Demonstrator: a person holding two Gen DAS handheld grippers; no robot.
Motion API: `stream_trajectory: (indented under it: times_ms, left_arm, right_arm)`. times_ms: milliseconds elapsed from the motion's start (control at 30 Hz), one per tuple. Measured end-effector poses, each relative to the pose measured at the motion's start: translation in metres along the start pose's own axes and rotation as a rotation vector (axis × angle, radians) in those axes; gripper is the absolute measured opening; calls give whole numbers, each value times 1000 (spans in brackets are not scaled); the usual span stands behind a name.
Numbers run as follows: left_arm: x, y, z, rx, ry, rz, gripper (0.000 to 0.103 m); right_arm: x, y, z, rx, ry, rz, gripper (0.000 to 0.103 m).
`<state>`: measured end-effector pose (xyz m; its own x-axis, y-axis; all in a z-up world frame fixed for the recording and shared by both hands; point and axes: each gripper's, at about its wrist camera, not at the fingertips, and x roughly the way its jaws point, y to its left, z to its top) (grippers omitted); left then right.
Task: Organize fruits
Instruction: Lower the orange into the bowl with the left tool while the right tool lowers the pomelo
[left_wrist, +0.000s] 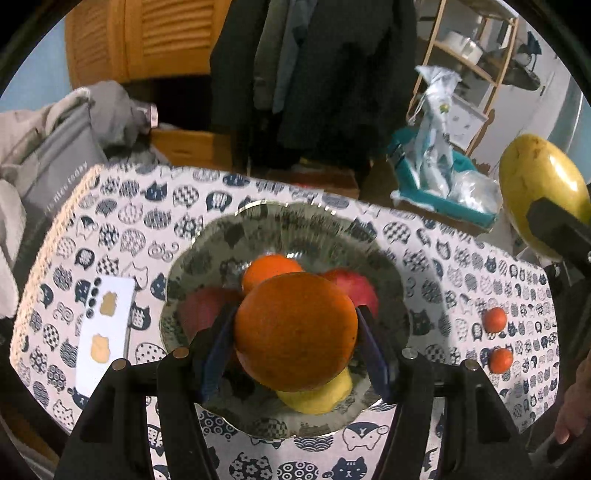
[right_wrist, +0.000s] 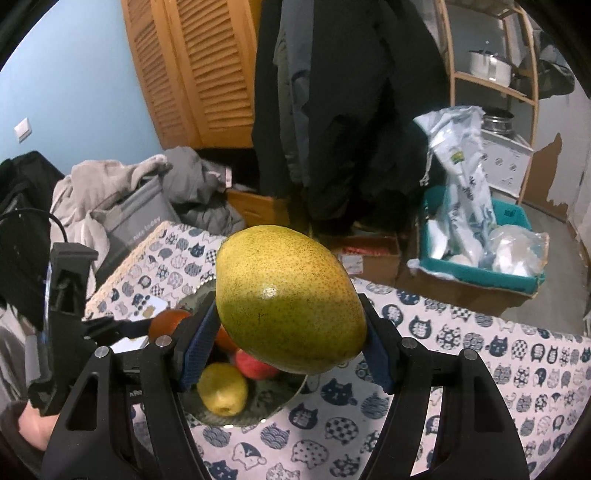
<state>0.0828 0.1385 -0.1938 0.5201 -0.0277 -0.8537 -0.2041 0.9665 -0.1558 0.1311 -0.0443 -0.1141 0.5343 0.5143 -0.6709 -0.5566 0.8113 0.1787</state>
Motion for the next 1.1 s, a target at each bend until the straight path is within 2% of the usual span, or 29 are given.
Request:
stream_trajectory:
  times_ms: [433,533,700,1100]
  left_arm:
    - [39,10,-6,-29,113,-12,65]
    - [39,13,-4,-44,103,-24,66]
    - [25,19,2,-58,55,-29,78]
    - [5,58,11,-143,-22,52,78]
  right_arm:
    - [47,7,-8,-3,77,8,71]
    - [54,7,-9,2,89,12,71]
    - [63,8,-8,7,103,16,71]
    - [110,21,-7,-2,181,39,71]
